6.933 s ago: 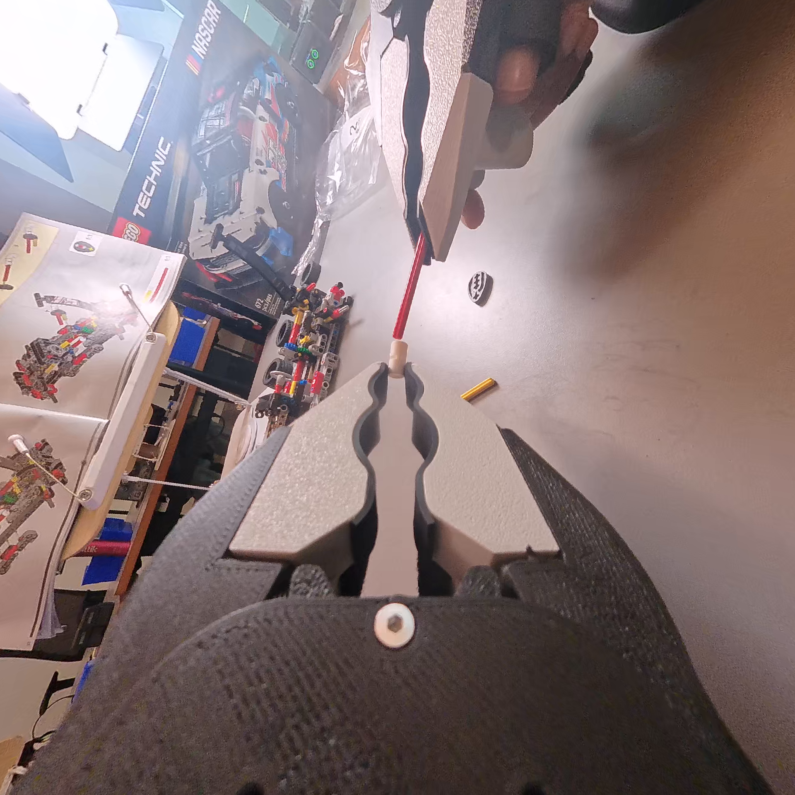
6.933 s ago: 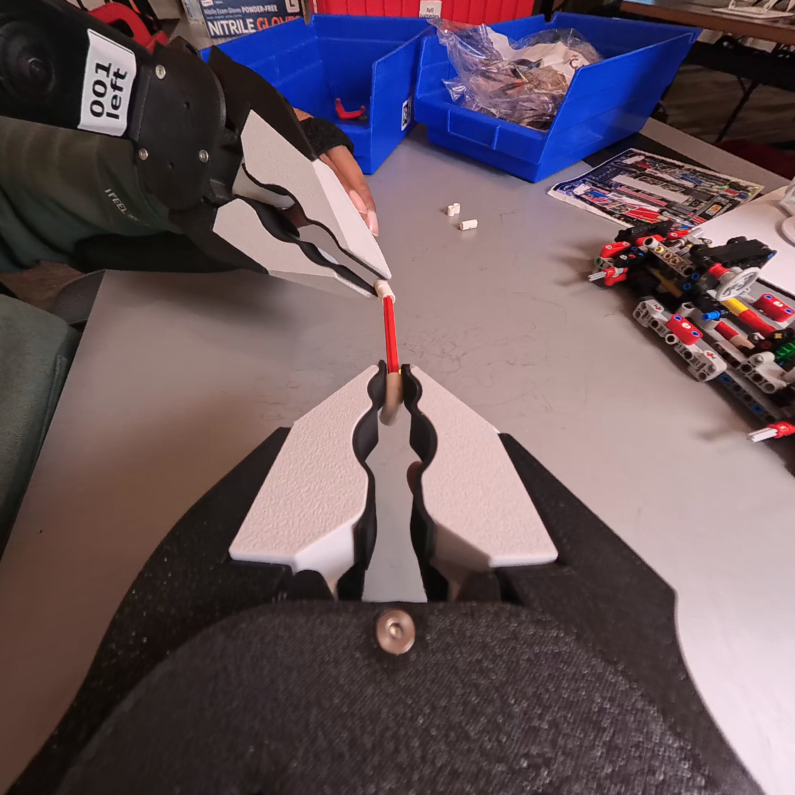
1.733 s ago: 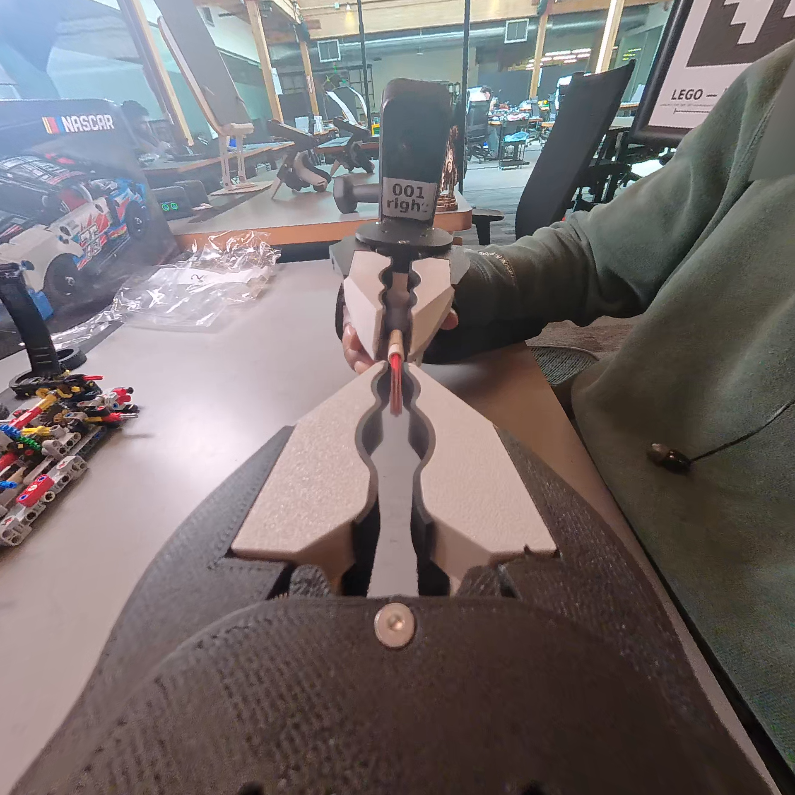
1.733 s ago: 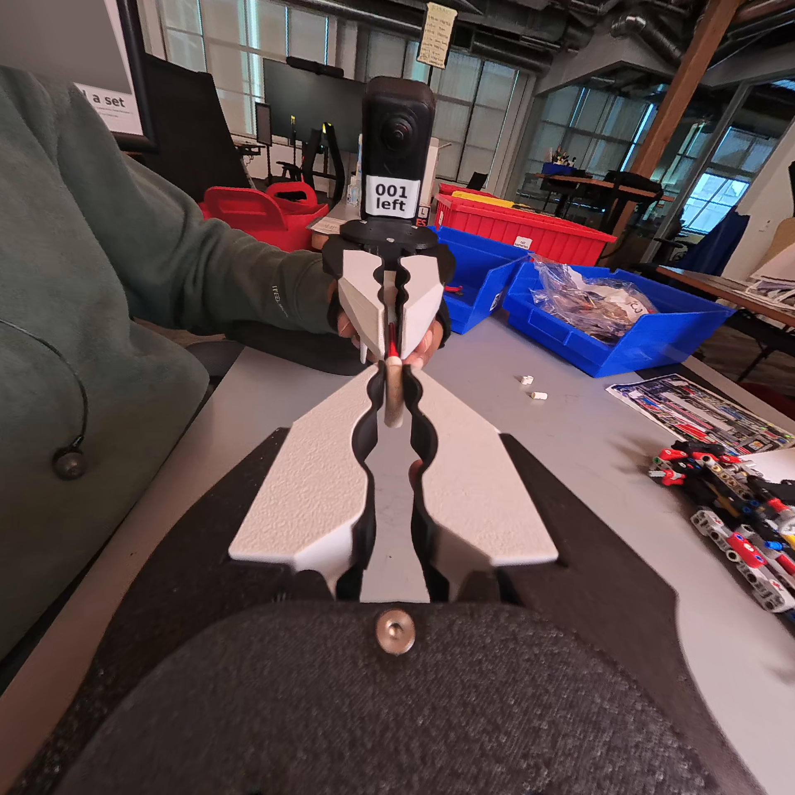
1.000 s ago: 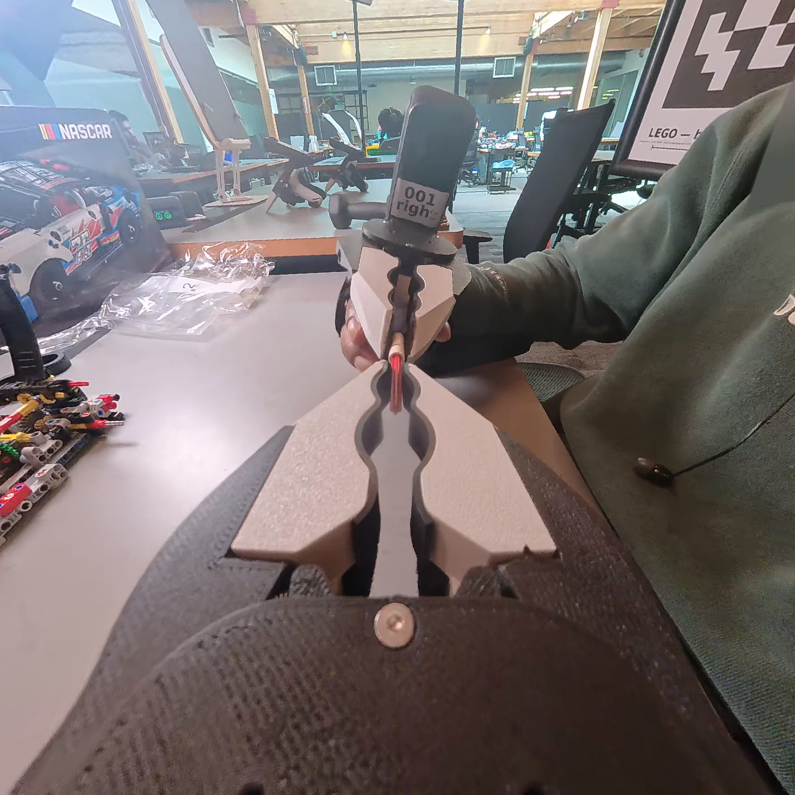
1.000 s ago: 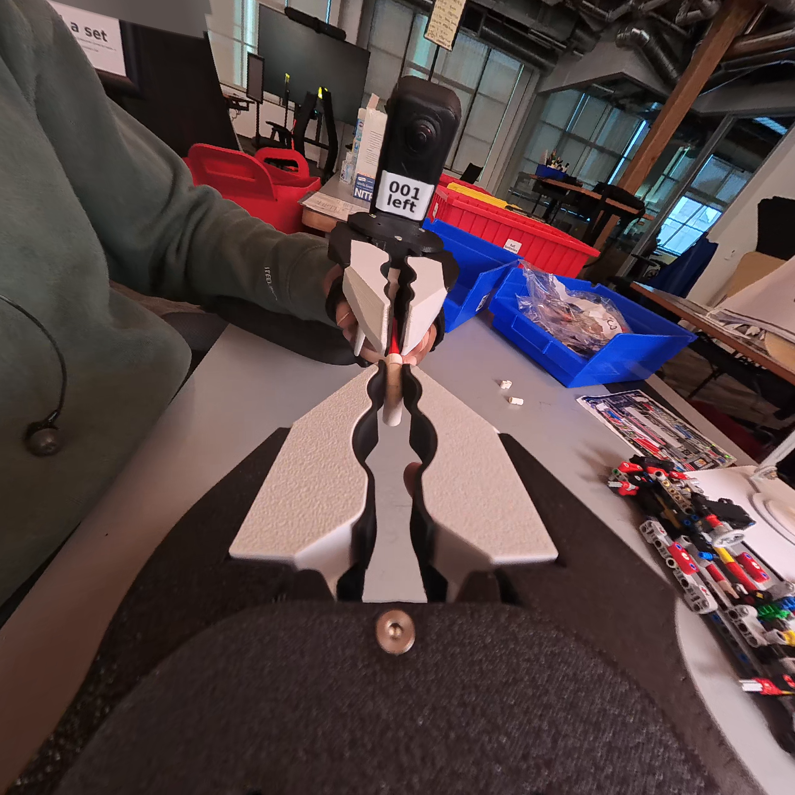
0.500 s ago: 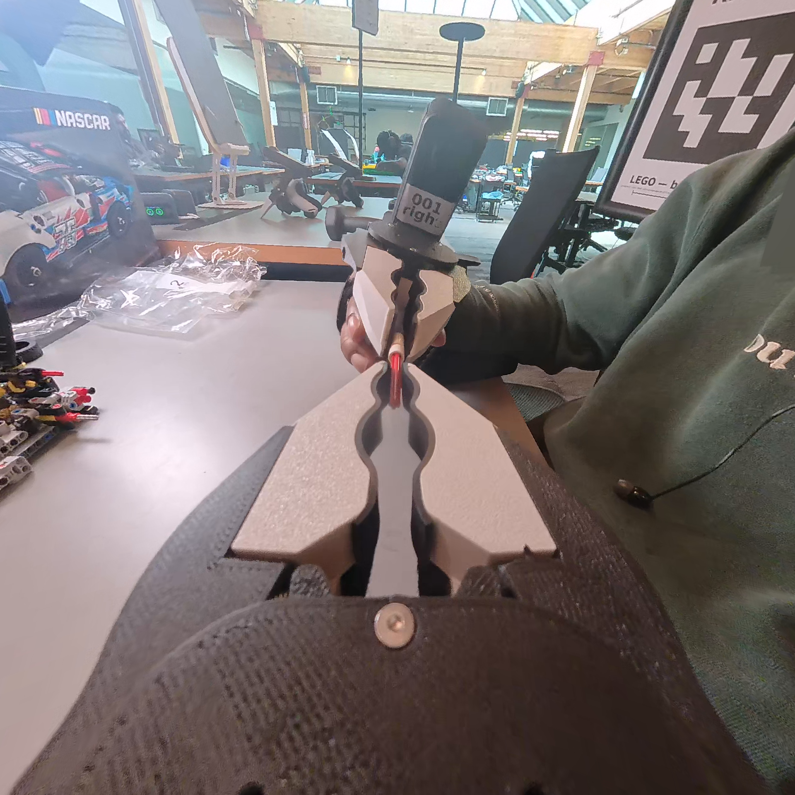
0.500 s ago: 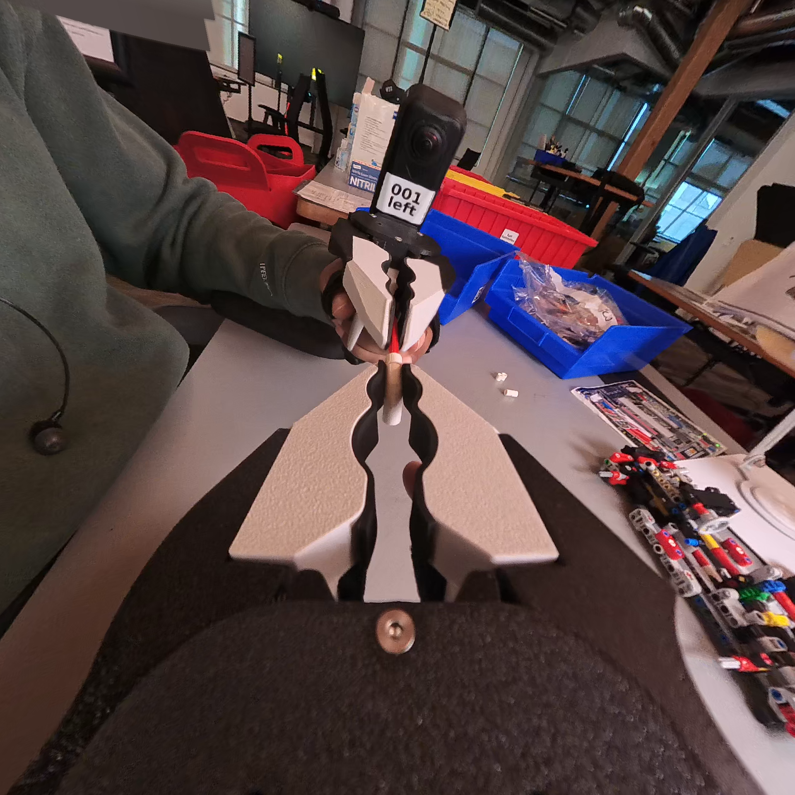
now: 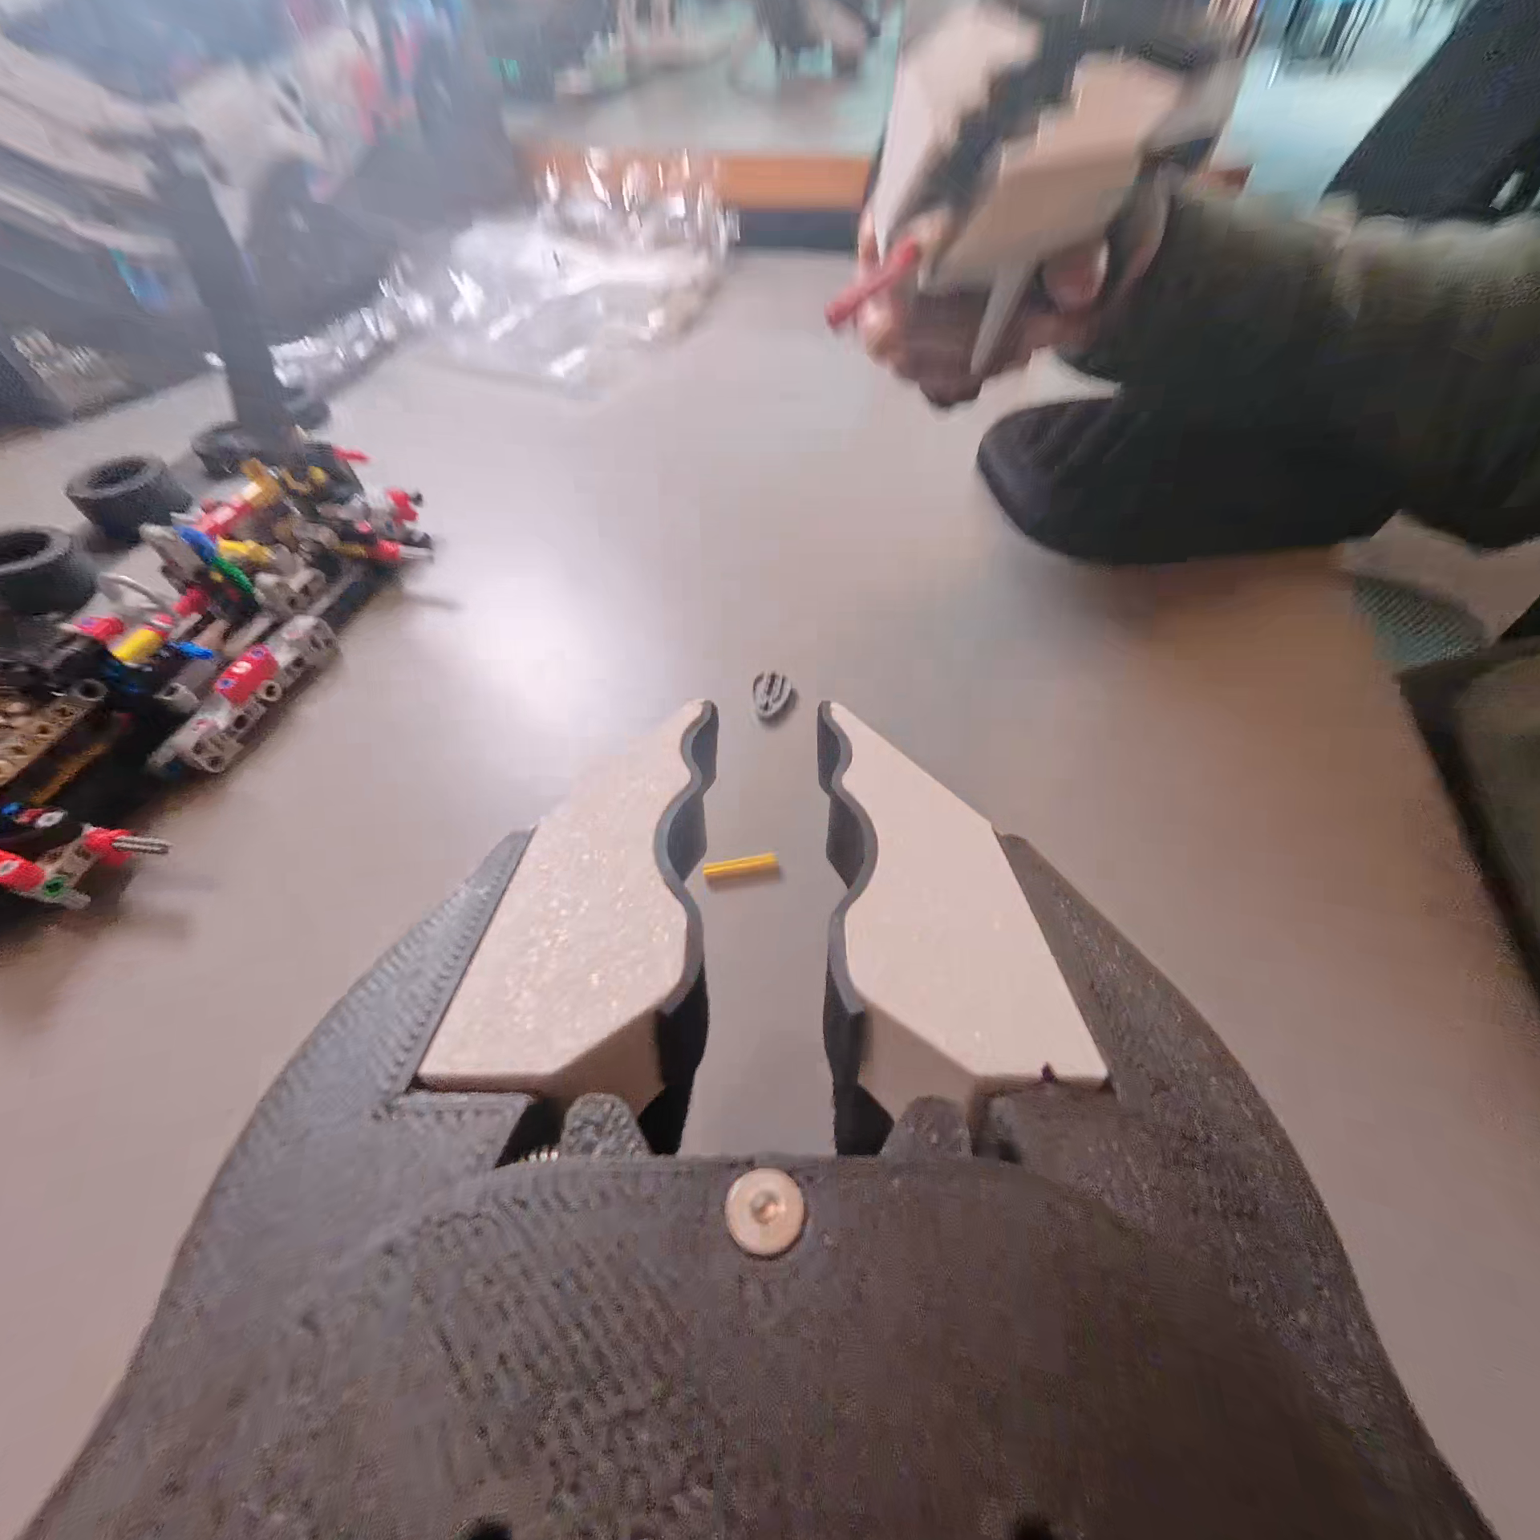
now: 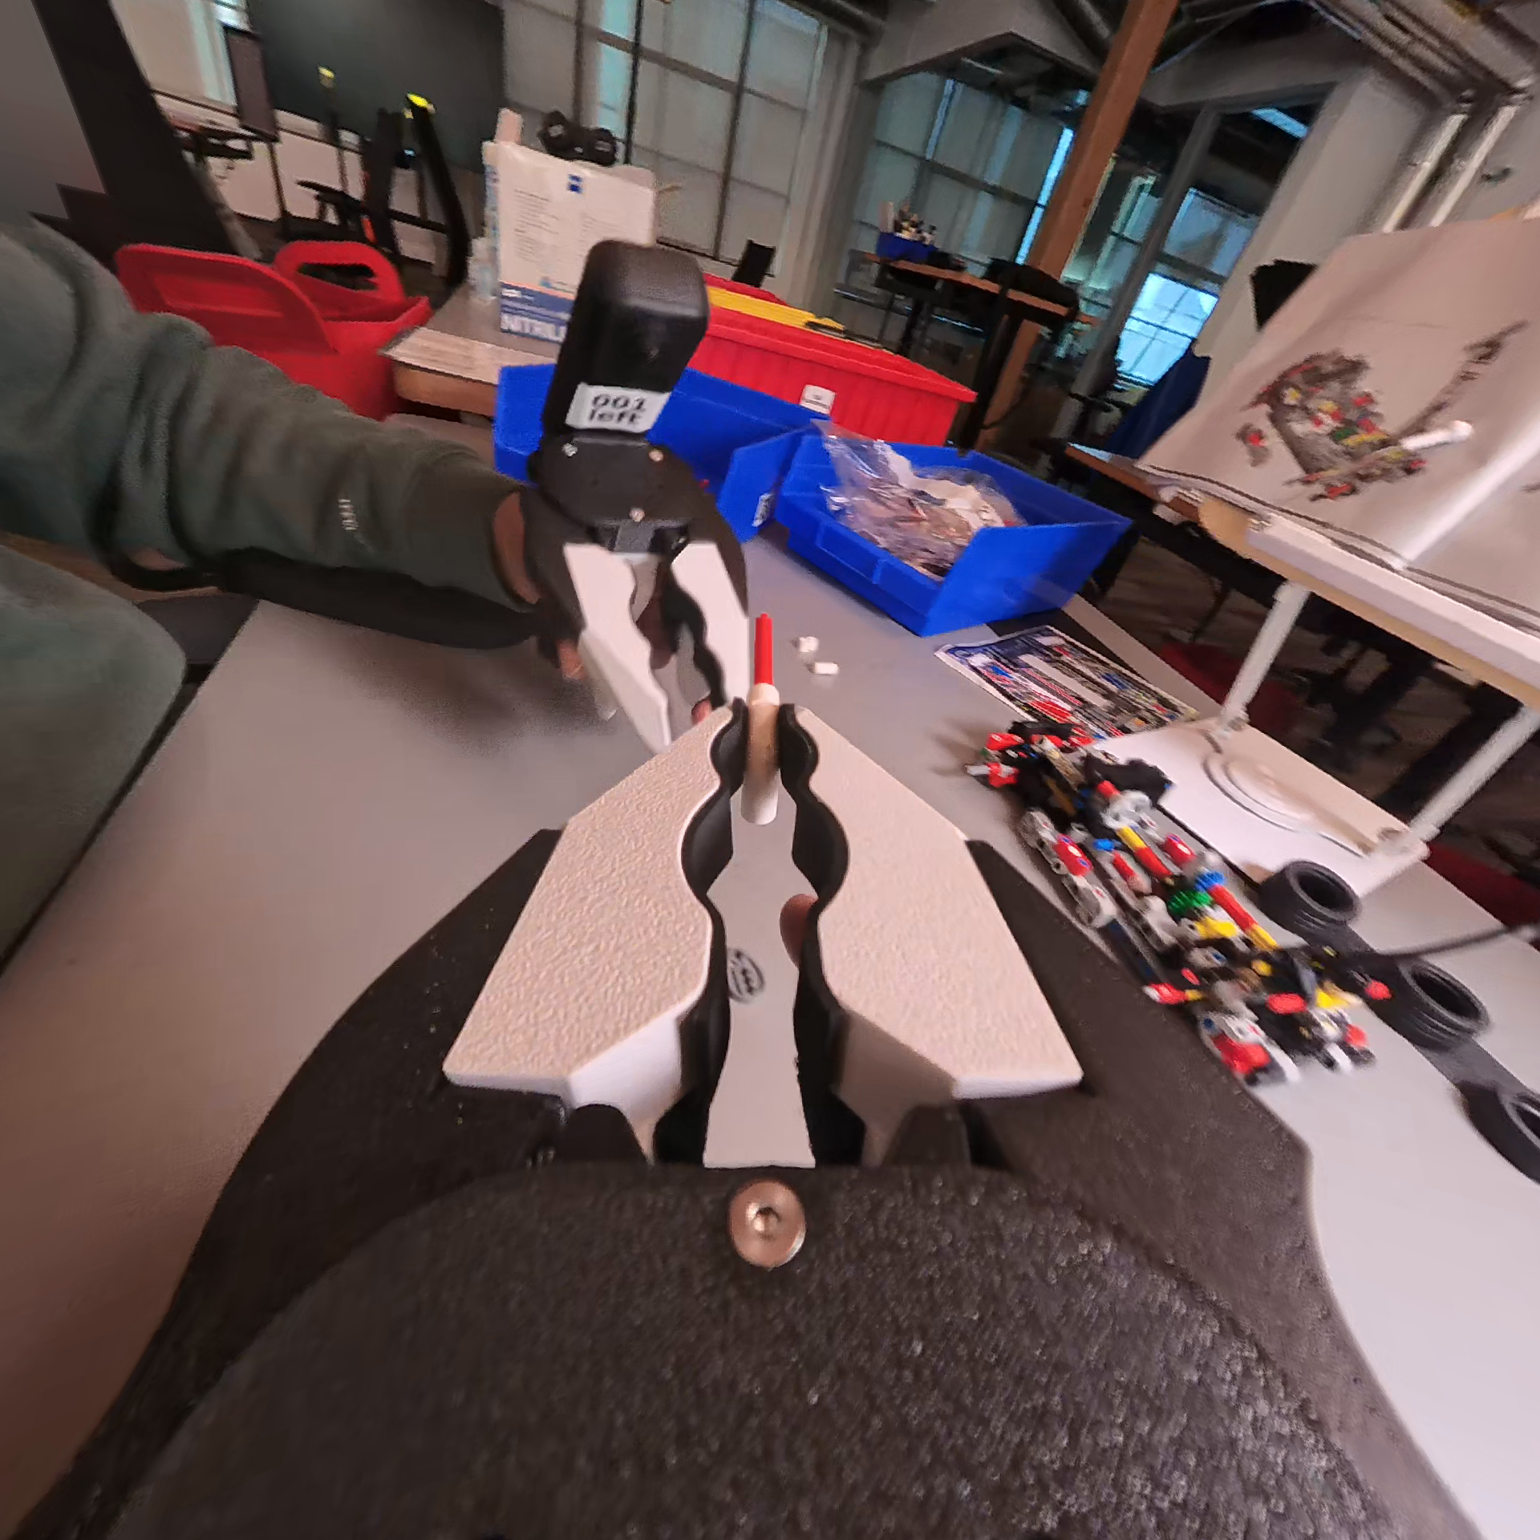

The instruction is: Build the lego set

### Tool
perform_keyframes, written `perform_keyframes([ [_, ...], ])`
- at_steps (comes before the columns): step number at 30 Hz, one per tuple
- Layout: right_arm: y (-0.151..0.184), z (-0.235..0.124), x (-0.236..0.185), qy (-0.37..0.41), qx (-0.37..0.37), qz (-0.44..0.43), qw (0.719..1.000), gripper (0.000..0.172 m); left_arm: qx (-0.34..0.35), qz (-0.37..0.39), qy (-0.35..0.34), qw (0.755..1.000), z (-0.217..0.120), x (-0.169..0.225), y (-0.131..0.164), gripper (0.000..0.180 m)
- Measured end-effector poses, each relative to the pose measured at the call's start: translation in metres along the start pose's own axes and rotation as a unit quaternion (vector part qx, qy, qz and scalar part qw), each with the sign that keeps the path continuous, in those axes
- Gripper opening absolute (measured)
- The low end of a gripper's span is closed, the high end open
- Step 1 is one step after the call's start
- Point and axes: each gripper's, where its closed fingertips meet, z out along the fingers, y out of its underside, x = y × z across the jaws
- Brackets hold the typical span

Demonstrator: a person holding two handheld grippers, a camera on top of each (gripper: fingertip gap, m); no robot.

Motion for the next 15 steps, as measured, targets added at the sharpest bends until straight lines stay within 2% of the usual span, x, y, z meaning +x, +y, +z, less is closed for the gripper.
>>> perform_keyframes([
  [2, 0.005, -0.008, 0.013, 0.021, -0.005, 0.006, 1.0, 0.005, -0.055, 0.019, 0.006, 0.998, 0.024, -0.001, 0.013, 0.023],
  [7, 0.01, -0.023, 0.029, 0.053, -0.005, 0.017, 0.998, 0.005, -0.136, 0.028, 0.034, 0.99, 0.068, -0.004, 0.031, 0.03],
  [15, 0.01, -0.027, 0.032, 0.056, -0.007, 0.018, 0.998, 0.005, -0.187, 0.047, 0.058, 0.98, 0.084, -0.002, 0.035, 0.021],
])
